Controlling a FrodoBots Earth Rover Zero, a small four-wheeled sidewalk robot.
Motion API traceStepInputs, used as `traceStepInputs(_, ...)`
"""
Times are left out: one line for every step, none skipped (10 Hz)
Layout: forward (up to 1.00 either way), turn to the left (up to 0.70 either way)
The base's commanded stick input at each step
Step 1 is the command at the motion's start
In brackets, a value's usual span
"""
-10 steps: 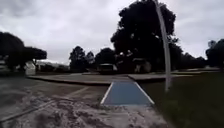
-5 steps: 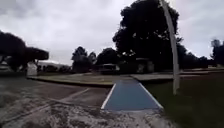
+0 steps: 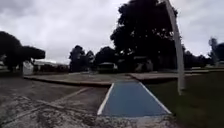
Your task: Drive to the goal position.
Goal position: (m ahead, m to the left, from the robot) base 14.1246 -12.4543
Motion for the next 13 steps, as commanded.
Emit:
traceStepInputs(0.50,0.00)
traceStepInputs(0.50,0.00)
traceStepInputs(0.50,0.00)
traceStepInputs(0.50,0.00)
traceStepInputs(0.50,0.00)
traceStepInputs(0.50,0.00)
traceStepInputs(0.50,0.00)
traceStepInputs(0.50,-0.20)
traceStepInputs(0.50,-0.50)
traceStepInputs(0.50,-0.50)
traceStepInputs(0.50,0.00)
traceStepInputs(0.50,0.00)
traceStepInputs(0.50,0.00)
